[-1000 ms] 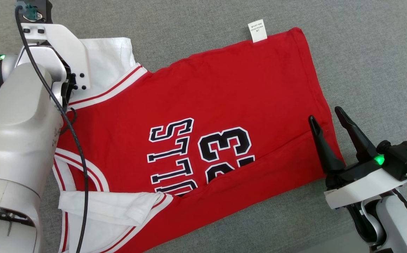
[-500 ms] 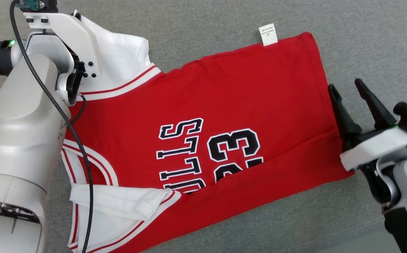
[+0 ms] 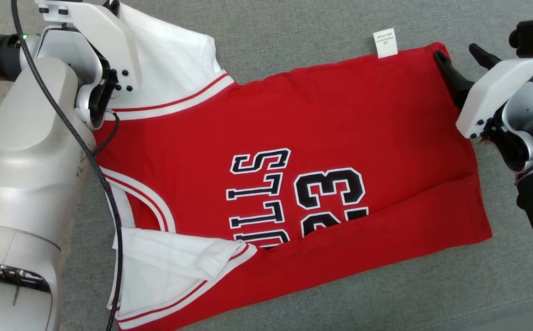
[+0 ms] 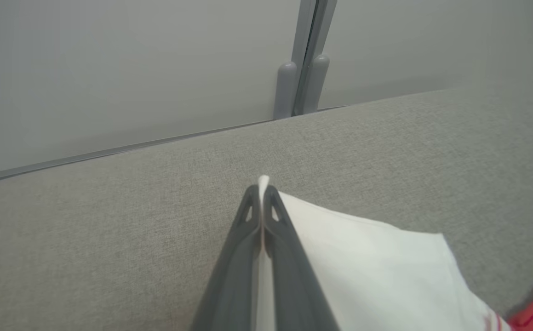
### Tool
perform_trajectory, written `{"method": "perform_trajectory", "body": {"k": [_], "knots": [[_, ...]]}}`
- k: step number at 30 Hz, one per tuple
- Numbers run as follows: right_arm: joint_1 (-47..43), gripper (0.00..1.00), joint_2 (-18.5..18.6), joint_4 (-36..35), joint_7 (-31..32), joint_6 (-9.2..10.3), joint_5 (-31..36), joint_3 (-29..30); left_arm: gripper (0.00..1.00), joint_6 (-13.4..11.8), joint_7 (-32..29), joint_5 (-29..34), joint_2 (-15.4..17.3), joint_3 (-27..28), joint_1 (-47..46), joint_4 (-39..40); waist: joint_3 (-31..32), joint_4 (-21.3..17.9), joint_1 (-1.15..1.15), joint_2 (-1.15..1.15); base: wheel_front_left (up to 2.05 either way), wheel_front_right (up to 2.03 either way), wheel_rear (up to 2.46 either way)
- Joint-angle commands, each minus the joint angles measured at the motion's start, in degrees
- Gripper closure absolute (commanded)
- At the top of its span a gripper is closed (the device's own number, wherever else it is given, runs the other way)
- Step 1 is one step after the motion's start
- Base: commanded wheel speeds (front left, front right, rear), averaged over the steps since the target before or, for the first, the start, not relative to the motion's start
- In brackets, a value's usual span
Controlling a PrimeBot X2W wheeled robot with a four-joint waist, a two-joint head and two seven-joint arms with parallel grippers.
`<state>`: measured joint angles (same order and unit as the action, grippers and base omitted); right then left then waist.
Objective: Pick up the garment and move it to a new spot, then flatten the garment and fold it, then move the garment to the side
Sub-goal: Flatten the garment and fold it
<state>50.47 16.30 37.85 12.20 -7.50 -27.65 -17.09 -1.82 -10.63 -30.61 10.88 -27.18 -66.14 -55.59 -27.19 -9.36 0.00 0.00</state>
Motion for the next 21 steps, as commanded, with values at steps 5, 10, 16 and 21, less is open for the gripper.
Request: {"method": "perform_trajectory", "body": {"k": [5, 10, 16, 21], "knots": [[5.57, 0.00, -1.05, 6.65, 3.91, 0.01, 2.60, -0.98, 1.00, -0.28, -1.23, 0.09, 0.68, -0.66, 0.07, 2.60, -0.55, 1.00, 0.00, 0.00, 0.00, 0.00, 0.00], [9.35, 0.00, -2.00, 11.55, 5.96, 0.01, 2.90, -1.26, 1.00, -0.82, -2.33, 0.17, 0.99, -1.18, 0.75, 5.17, -0.93, 1.57, 0.00, 0.00, 0.00, 0.00, 0.00], [13.16, 0.00, -2.67, 16.37, 9.55, 0.01, 4.42, -2.61, 1.00, -1.61, -3.81, 0.17, 1.77, -1.72, 1.60, 8.23, -1.14, 1.80, 0.00, 0.00, 0.00, 0.00, 0.00], [15.12, 0.00, -3.27, 18.93, 11.45, 0.01, 5.21, -2.93, 1.00, -2.35, -5.06, 0.05, 2.38, -2.11, 2.60, 10.57, -1.21, 1.85, 0.00, 0.00, 0.00, 0.00, 0.00]]}}
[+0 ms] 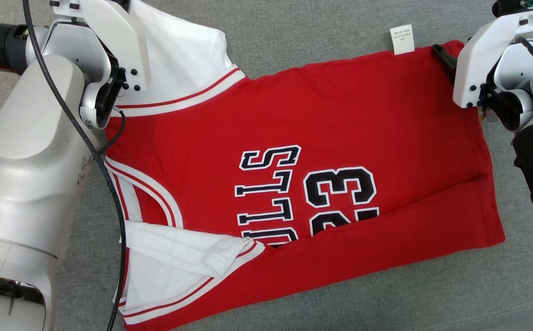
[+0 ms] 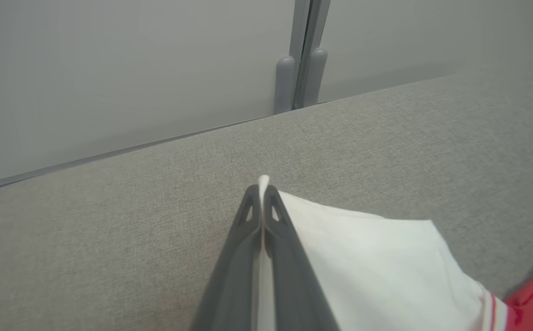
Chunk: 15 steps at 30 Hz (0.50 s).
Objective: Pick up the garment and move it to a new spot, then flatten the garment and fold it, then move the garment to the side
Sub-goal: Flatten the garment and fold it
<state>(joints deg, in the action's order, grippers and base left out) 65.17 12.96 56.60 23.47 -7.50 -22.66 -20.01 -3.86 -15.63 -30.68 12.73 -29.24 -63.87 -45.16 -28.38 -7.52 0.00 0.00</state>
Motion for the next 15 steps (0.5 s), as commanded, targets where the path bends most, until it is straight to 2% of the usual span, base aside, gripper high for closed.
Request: {"method": "perform_trajectory", "body": {"k": [1, 2, 5, 6, 8, 9, 15], "knots": [[0.69, 0.00, -0.18, 0.70, 0.54, 0.01, 0.27, -0.03, 1.00, -0.43, -0.33, 0.10, 0.62, -0.08, 0.41, 0.74, -0.06, 0.03, 0.00, 0.00, 0.00, 0.00, 0.00], [0.90, 0.04, -0.43, 1.05, 0.70, 0.01, -0.02, 0.09, 1.00, -0.68, -0.63, 0.07, 0.65, -0.15, 0.63, 1.26, -0.15, 0.06, 0.00, 0.00, 0.00, 0.00, 0.00], [1.48, 0.02, -0.39, 1.98, 0.76, 0.01, 0.14, 0.16, 1.00, -1.13, -1.38, 0.02, 0.89, -0.39, 1.24, 2.68, -0.51, 0.22, 0.00, 0.00, 0.00, 0.00, 0.00], [1.47, 0.11, -0.47, 2.28, 0.58, 0.01, 0.13, 0.16, 1.00, -1.24, -1.62, -0.01, 1.00, -0.43, 1.31, 3.12, -0.64, 0.31, 0.00, 0.00, 0.00, 0.00, 0.00], [1.55, 0.76, -0.45, 2.95, 0.20, 0.01, 0.25, 0.13, 1.00, -1.40, -1.96, -0.08, 1.23, -0.56, 1.28, 3.93, -0.89, 0.52, 0.00, 0.00, 0.00, 0.00, 0.00], [1.77, 1.00, -0.44, 3.00, -0.12, 0.02, 0.30, 0.07, 1.00, -1.46, -2.03, -0.07, 1.37, -0.60, 1.27, 4.41, -0.99, 0.62, 0.00, 0.00, 0.00, 0.00, 0.00], [3.17, 1.00, -0.28, 3.22, -3.77, 0.01, 0.53, 0.63, 1.00, -1.98, 1.38, 0.43, 2.41, 0.04, 1.16, 7.35, -1.25, 0.93, 0.00, 0.00, 0.00, 0.00, 0.00]]}}
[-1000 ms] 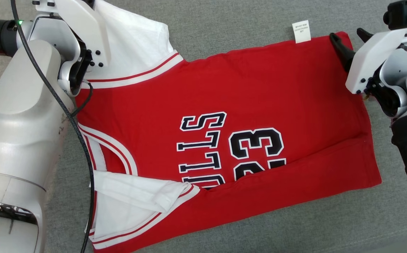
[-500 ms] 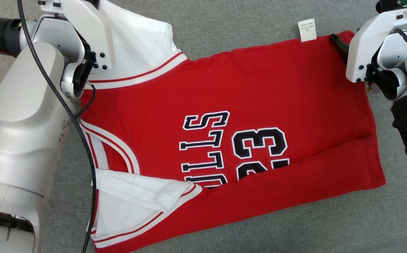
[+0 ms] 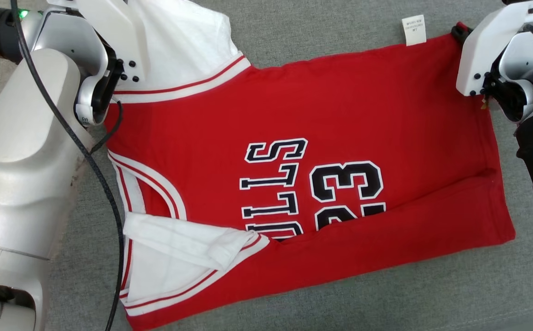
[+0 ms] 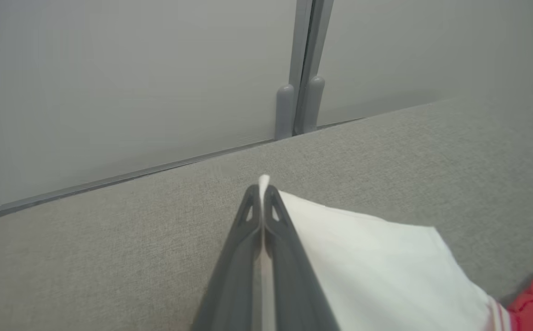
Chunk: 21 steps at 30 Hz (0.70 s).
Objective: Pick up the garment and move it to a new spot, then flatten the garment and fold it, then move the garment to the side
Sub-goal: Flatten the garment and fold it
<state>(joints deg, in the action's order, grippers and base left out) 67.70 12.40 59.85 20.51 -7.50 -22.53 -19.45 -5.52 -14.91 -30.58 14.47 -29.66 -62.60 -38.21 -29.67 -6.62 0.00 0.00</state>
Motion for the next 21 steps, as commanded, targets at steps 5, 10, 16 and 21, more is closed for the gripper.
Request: {"method": "perform_trajectory", "body": {"k": [5, 10, 16, 21], "knots": [[2.19, 1.00, 0.53, -0.18, -7.73, 0.02, 0.68, 1.90, 1.00, -0.58, 5.11, 0.47, 1.20, 1.47, -1.23, 1.83, 0.21, 0.08, 0.00, 0.00, 0.00, 0.00, 0.00], [3.66, 1.00, 0.70, 0.79, -13.44, 0.02, 1.01, 3.67, 1.00, -0.94, 8.11, 0.98, 1.71, 1.95, -2.13, 1.99, 0.25, 0.23, 0.00, 0.00, 0.00, 0.00, 0.00], [4.12, 1.00, 1.05, 3.22, -20.24, 0.02, 0.09, 5.06, 1.00, -0.06, 13.74, 1.36, 1.50, 1.94, -2.31, 2.61, 1.10, 1.46, 0.00, 0.00, 0.00, 0.00, 0.00], [1.31, 1.00, 1.77, 3.33, -22.43, 0.02, -3.60, 4.68, 1.00, 0.93, 15.54, -0.12, 1.36, 2.03, 1.37, 4.55, 2.88, 2.77, 0.00, 0.00, 0.00, 0.00, 0.00]]}}
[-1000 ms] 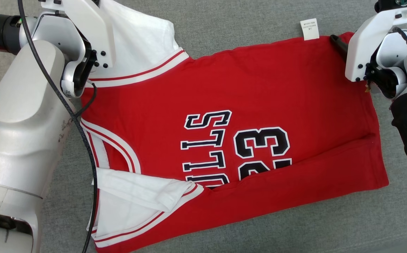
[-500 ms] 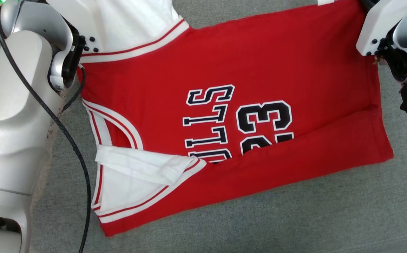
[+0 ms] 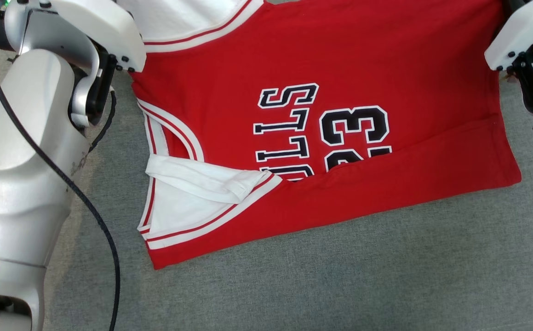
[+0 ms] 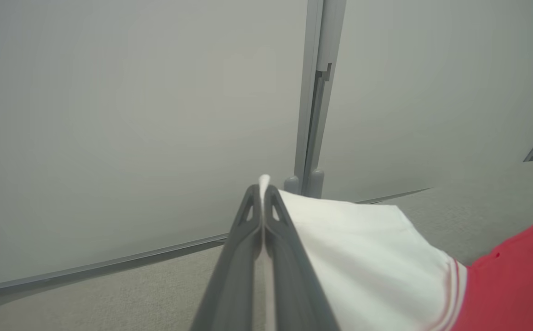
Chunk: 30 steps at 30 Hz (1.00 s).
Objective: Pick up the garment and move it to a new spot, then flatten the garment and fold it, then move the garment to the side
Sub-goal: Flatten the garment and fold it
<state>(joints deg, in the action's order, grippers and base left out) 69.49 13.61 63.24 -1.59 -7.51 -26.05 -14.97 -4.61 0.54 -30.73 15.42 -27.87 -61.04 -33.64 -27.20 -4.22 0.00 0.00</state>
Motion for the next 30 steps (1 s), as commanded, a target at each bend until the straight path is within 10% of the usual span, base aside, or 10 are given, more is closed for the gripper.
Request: {"method": "perform_trajectory", "body": {"k": [1, 30], "knots": [[-1.14, 1.00, 0.91, -0.21, -0.40, 0.03, -0.74, -0.20, 1.00, -0.22, 0.82, 0.04, 0.77, 0.41, 0.71, 0.92, 0.84, 0.59, 0.00, 0.00, 0.00, 0.00, 0.00], [-25.45, 1.00, 16.13, -17.20, -9.48, 0.02, -23.48, -16.86, 1.00, -14.72, -4.95, -5.69, 4.59, -1.58, 42.56, 45.64, 7.20, 5.26, 0.00, 0.00, 0.00, 0.00, 0.00]]}}
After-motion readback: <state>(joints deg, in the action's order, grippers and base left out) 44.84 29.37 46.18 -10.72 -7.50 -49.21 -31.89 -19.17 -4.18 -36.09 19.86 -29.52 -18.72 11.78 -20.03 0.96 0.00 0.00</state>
